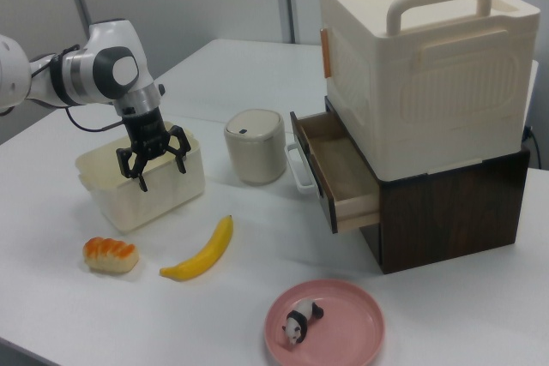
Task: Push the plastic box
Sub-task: 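Push the cream plastic box away from the banana with the gripper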
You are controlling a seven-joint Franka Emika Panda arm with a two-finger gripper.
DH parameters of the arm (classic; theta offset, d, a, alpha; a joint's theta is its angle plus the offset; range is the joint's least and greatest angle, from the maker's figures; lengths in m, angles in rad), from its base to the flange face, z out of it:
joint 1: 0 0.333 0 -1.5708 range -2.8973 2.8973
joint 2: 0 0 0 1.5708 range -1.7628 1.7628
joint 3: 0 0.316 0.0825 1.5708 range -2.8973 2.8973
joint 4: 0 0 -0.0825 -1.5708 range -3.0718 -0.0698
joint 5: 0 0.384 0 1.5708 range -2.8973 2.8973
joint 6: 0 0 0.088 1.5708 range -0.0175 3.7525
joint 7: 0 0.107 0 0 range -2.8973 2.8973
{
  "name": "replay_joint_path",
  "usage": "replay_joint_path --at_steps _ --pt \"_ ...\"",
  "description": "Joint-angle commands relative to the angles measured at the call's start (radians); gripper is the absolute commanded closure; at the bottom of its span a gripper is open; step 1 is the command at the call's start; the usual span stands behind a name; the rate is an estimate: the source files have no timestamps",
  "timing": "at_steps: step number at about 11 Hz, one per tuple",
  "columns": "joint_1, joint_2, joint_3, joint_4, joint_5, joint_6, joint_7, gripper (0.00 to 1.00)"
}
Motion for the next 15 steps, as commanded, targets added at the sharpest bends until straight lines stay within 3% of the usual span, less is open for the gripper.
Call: replay_joint_path --at_steps 1,15 --pt "0.030 0.044 -0.010 0.074 -0.004 0.001 0.025 0.00" --pt "0.095 0.114 -0.016 0.157 -0.004 0.045 0.088 0.00"
